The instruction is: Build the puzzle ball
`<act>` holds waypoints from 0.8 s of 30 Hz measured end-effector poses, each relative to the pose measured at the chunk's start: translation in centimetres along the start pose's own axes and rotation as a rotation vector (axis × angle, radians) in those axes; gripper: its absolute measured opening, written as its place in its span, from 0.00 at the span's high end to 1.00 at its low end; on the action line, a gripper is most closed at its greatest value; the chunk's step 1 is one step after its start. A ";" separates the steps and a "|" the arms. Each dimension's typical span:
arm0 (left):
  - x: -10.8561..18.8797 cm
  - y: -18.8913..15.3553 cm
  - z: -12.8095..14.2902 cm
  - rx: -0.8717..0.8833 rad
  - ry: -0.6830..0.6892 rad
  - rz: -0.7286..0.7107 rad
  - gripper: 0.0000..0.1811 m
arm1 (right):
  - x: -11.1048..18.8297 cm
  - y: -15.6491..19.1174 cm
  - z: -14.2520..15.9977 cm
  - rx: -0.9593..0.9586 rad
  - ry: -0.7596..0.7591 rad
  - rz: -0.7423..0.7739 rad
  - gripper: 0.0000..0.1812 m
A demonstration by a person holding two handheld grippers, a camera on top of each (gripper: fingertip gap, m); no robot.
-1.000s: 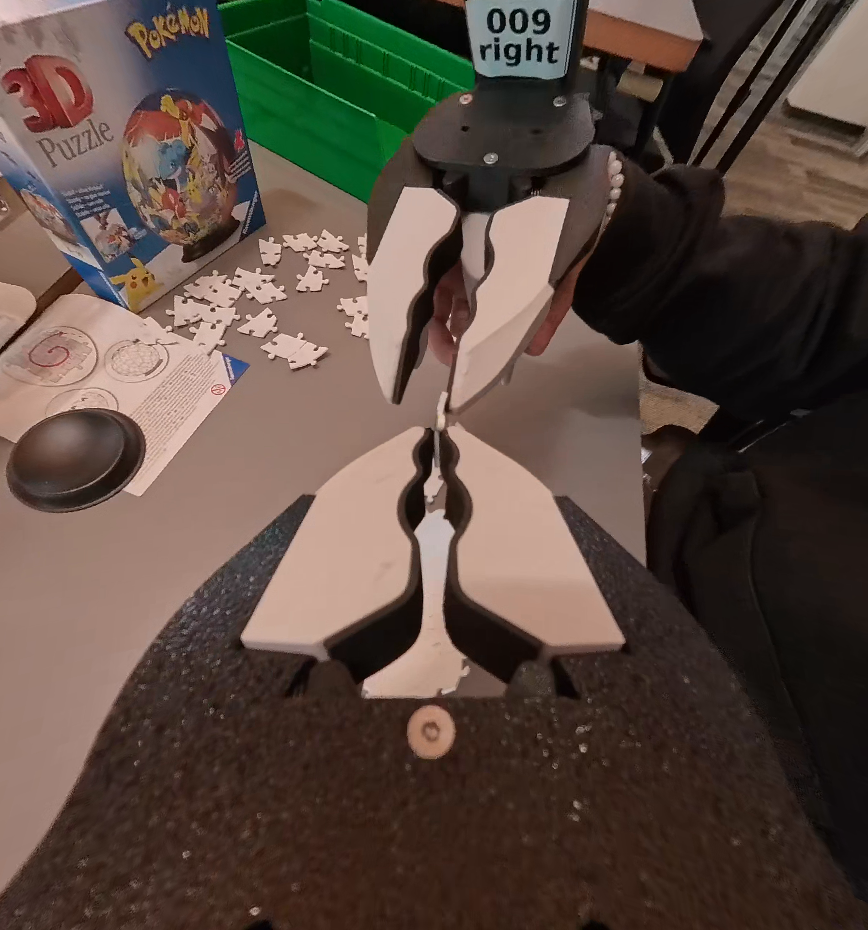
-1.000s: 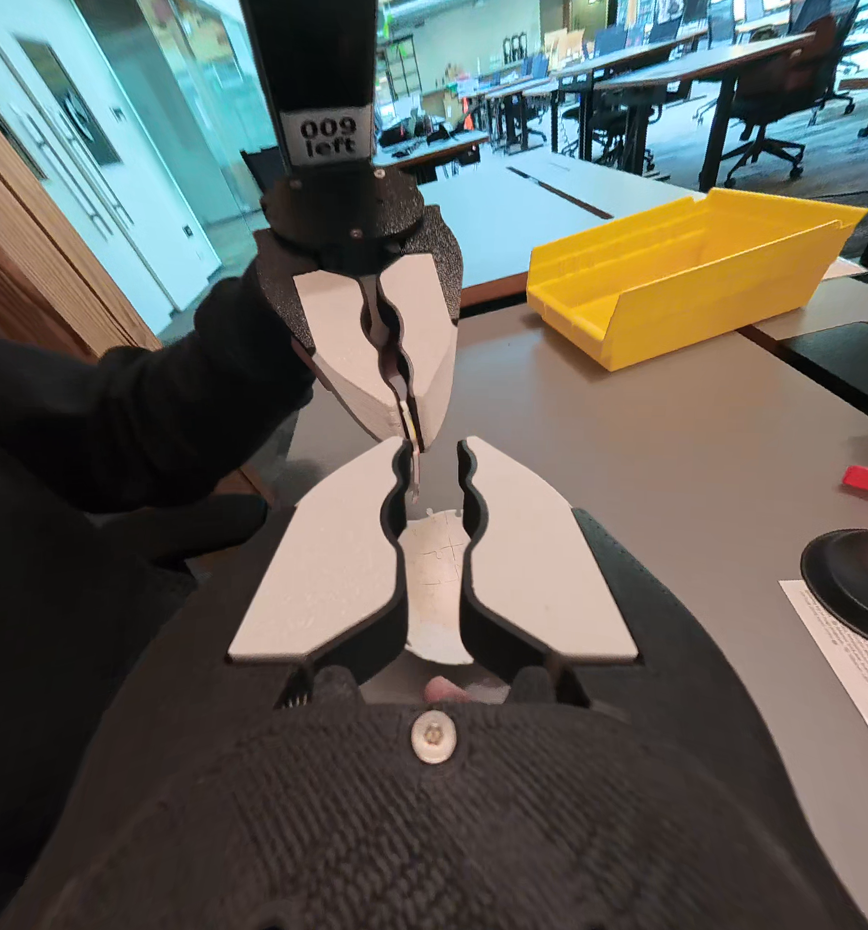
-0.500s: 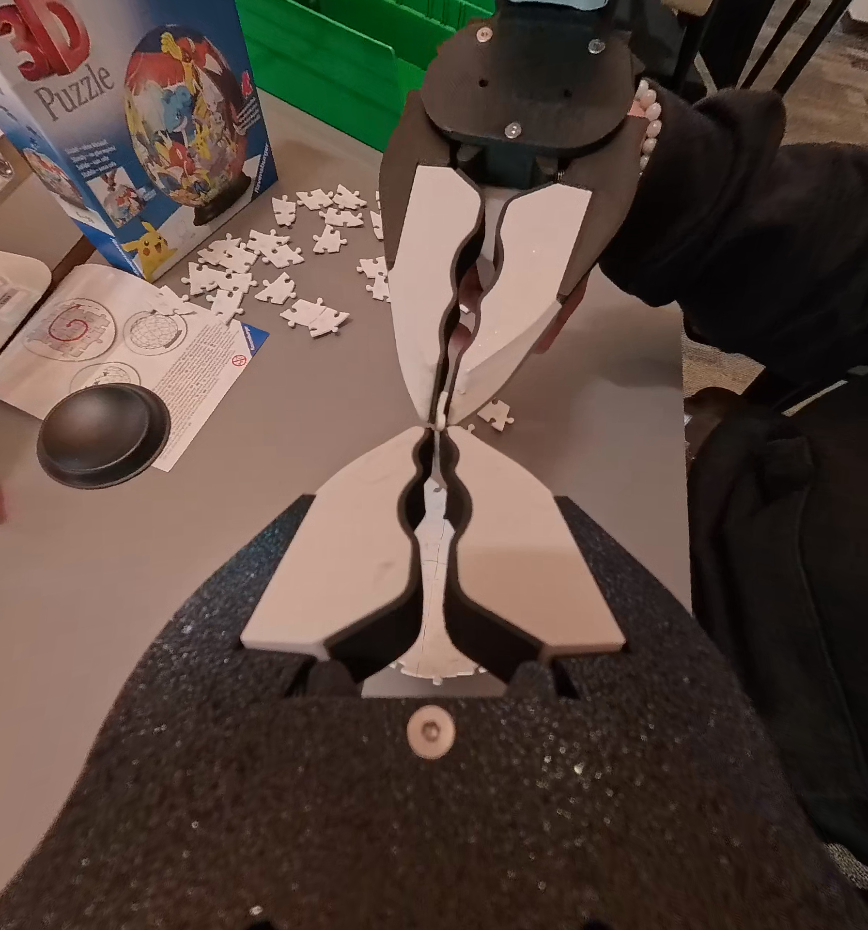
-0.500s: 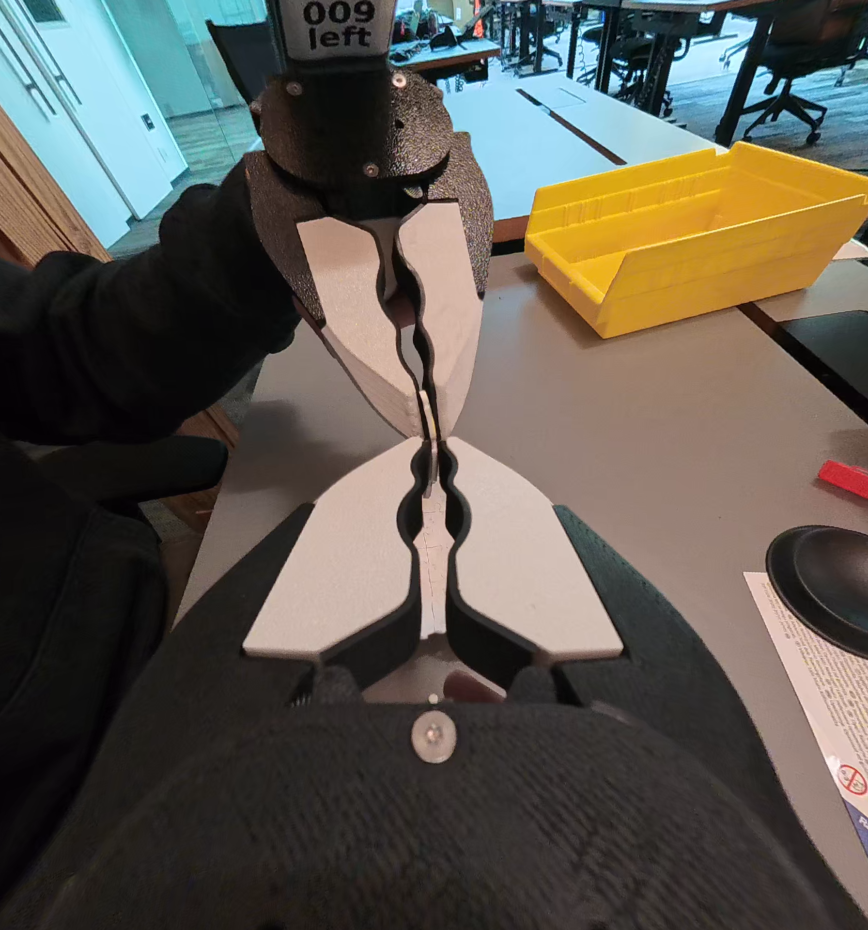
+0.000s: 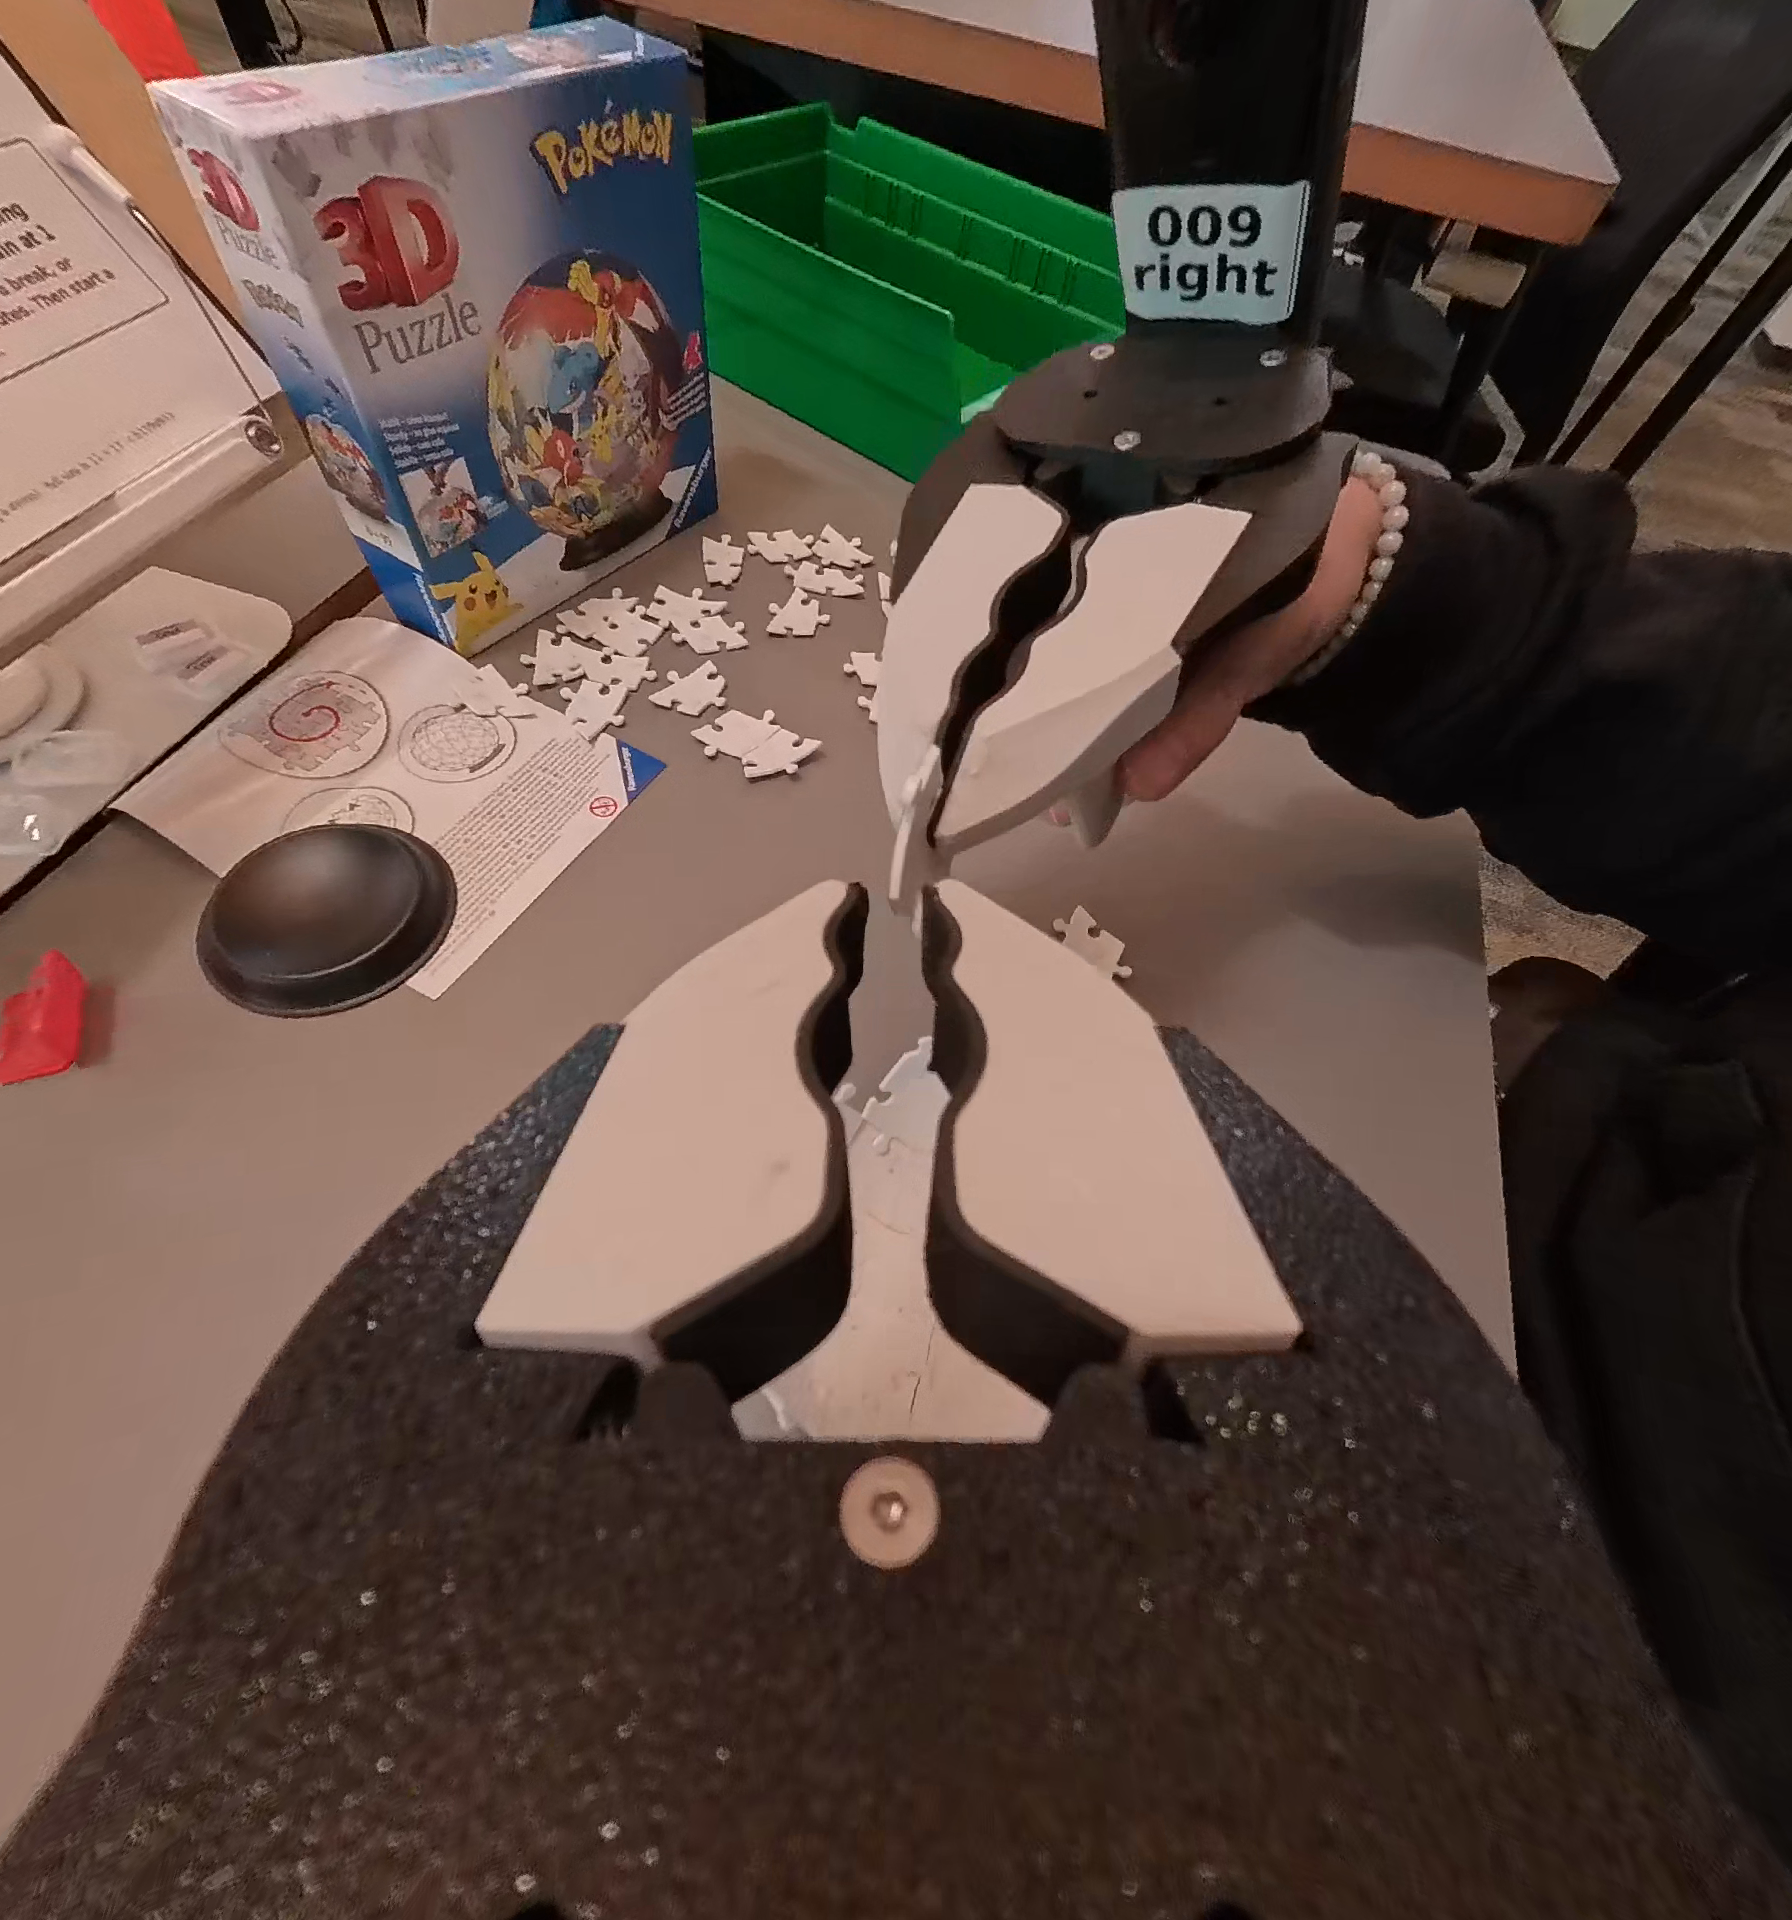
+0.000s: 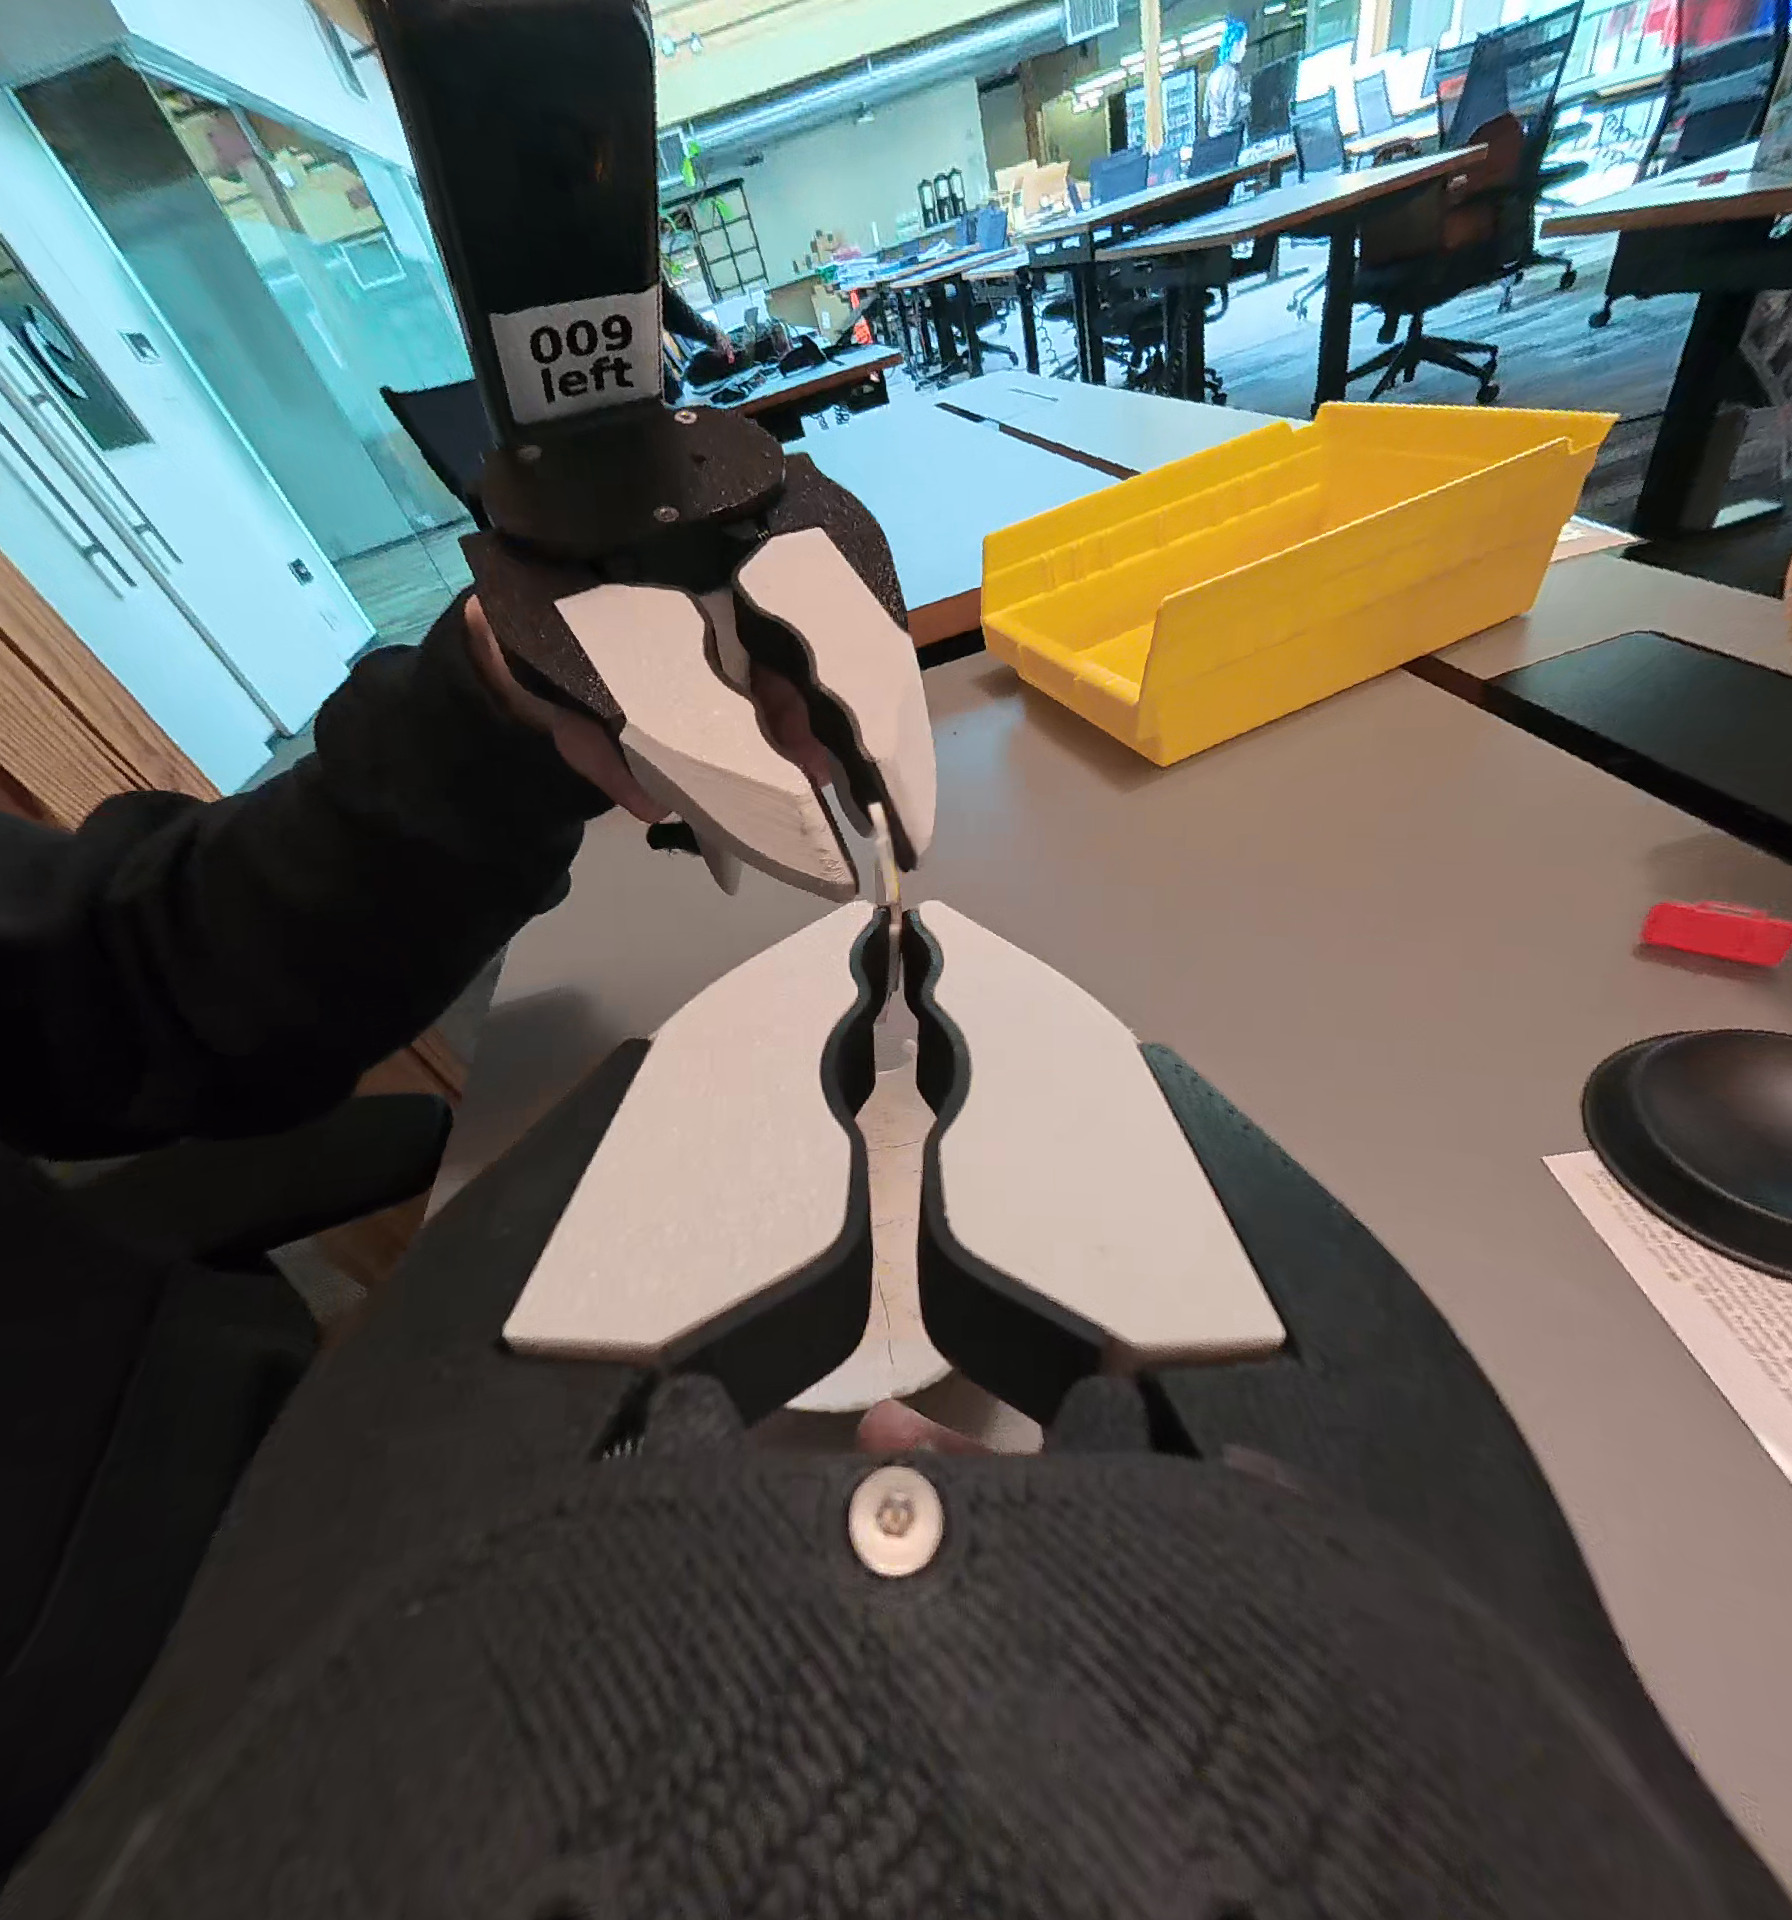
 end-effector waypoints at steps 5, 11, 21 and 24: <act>-0.2 0.0 -0.1 0.001 -0.023 0.022 0.99 | -0.3 0.3 -0.2 0.027 0.011 0.008 0.99; -0.9 0.0 0.4 -0.071 0.051 0.032 0.99 | -0.2 0.0 -0.7 0.067 0.111 0.029 0.92; -2.2 0.4 1.2 -0.110 0.099 0.067 0.99 | -1.3 -0.6 -0.6 0.141 0.340 0.033 0.97; -2.3 0.6 1.4 -0.092 0.089 0.090 0.99 | -1.1 -0.7 -0.6 0.152 0.355 0.027 0.97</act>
Point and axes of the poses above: each gripper's, where its closed fingertips meet, x back along the fingers, z out of its underside, y = z × x across the jaws, the point moved 10 cm from there along x, back along the fingers, and after that the axes turned 15 degrees about -z, right-handed, at the moved point
